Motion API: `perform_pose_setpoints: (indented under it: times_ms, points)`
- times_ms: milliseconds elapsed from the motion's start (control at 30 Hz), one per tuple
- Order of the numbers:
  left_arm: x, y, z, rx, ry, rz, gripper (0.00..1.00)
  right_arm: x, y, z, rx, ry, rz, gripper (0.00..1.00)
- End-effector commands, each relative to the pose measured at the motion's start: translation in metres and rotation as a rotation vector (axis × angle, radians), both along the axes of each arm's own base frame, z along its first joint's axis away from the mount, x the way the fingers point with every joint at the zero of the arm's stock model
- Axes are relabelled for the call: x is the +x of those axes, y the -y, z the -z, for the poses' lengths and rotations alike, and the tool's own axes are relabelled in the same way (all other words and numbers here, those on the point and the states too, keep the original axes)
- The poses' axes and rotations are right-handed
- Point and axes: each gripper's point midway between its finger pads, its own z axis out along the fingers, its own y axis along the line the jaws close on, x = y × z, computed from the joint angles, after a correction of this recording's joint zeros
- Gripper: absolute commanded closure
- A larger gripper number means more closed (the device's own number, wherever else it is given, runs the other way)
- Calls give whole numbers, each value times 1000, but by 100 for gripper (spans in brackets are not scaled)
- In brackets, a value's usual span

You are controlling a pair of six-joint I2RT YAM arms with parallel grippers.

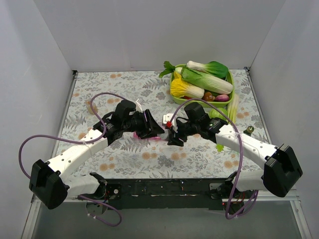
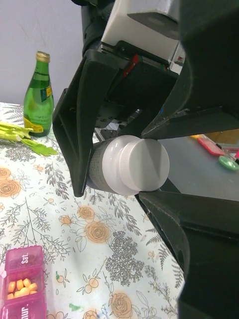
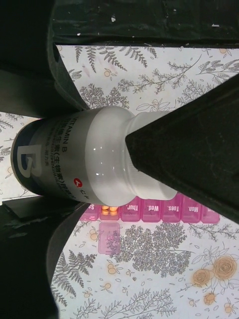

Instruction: Sort the pills into containers

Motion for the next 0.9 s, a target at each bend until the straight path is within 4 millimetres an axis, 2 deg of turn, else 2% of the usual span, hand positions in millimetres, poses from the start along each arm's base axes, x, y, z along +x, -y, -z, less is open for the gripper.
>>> perform_pose_setpoints:
  times_ms: [0, 67, 167, 233, 300, 333, 400, 433, 467, 533, 567, 633, 667, 700, 767, 867]
  points:
    - [-10, 7, -15, -19, 125, 157, 82, -5, -15, -26, 91, -20, -52, 99]
    - [-16, 11, -20, -35, 235, 266, 84, -8, -15, -27, 110, -57, -61, 99]
    - [-37, 16, -29, -104, 385, 501, 86, -20, -18, -26, 149, -163, -103, 99]
    - [-57, 18, -35, -168, 454, 670, 85, -36, -19, -26, 181, -261, -152, 99]
    - [-71, 14, -32, -177, 580, 816, 83, -49, -21, -31, 229, -336, -220, 99]
    - [-76, 13, -31, -184, 609, 855, 79, -57, -19, -28, 234, -393, -234, 99]
    - [-76, 6, -20, -129, 668, 907, 73, -67, -20, -30, 276, -448, -291, 99]
    - [-65, 5, -16, -66, 698, 889, 69, -72, -17, -24, 273, -479, -294, 99]
    - [-64, 2, -13, -30, 684, 889, 66, -74, -17, -23, 273, -508, -292, 99]
    - [-56, 0, -18, 8, 711, 845, 57, -75, -17, -22, 282, -512, -301, 99]
    - [-46, 2, -23, 35, 754, 795, 45, -75, -17, -21, 281, -512, -302, 99]
    - [-39, 0, -33, 49, 781, 711, 32, -74, -17, -20, 282, -512, -301, 99]
    - [-33, -4, -45, 64, 839, 648, 12, -74, -17, -21, 284, -512, -302, 99]
    - [-32, -7, -50, 68, 854, 614, 2, -73, -17, -21, 284, -510, -301, 99]
    - [-37, -13, -68, 38, 900, 560, 2, -73, -16, -20, 283, -504, -297, 99]
    - [-40, -21, -82, 17, 896, 470, 2, -73, -15, -20, 282, -491, -294, 99]
